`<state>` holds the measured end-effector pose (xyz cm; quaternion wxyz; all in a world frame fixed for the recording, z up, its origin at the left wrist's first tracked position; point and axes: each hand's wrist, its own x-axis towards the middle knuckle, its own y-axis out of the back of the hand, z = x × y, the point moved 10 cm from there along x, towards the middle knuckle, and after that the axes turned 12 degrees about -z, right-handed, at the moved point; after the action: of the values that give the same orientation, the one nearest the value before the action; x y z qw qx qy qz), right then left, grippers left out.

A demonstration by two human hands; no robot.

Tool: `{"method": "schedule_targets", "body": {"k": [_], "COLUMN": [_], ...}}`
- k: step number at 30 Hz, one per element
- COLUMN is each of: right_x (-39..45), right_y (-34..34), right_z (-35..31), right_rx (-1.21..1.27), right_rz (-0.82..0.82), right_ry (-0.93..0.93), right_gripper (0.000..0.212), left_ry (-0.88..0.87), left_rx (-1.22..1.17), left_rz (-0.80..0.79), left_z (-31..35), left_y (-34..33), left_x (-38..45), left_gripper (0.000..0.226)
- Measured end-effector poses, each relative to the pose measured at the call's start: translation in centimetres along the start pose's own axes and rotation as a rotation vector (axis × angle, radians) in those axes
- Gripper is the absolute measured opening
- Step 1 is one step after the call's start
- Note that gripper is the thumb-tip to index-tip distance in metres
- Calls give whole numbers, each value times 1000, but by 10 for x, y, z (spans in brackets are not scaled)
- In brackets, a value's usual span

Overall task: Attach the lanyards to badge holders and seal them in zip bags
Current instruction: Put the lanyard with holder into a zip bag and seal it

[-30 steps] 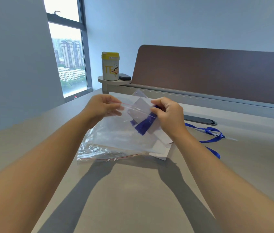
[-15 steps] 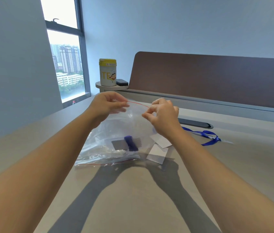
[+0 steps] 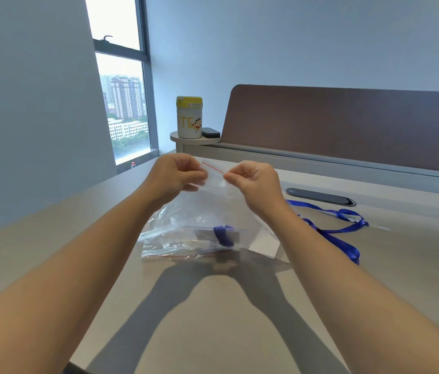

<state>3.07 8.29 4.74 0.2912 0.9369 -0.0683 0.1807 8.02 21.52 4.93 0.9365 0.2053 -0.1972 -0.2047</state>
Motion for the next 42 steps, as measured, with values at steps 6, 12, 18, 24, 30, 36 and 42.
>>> {"method": "schedule_targets", "body": {"k": [6, 12, 18, 24, 30, 36, 42], "right_x": [1, -1, 2, 2, 3, 5, 5], "right_y": [0, 0, -5, -8, -16, -25, -28], "right_z": [0, 8, 1, 2, -3, -11, -13], "right_rx": [30, 46, -10, -29, 14, -1, -34], "right_rz": [51, 83, 42, 11, -65, -91, -88], "right_ry": [-14, -31, -1, -7, 3, 10, 10], "right_gripper": [20, 19, 19, 20, 22, 22, 19], "left_ry": [-28, 80, -34, -28, -77, -136, -103], "left_rx": [200, 468, 258, 301, 341, 370, 320], "left_rz": [97, -122, -43, -35, -13, 5, -17], "left_z": [2, -8, 17, 19, 22, 23, 15], "left_y": [15, -2, 11, 8, 5, 4, 6], "left_x": [-6, -1, 0, 3, 1, -4, -3], "left_gripper": [9, 20, 22, 22, 20, 19, 19]}}
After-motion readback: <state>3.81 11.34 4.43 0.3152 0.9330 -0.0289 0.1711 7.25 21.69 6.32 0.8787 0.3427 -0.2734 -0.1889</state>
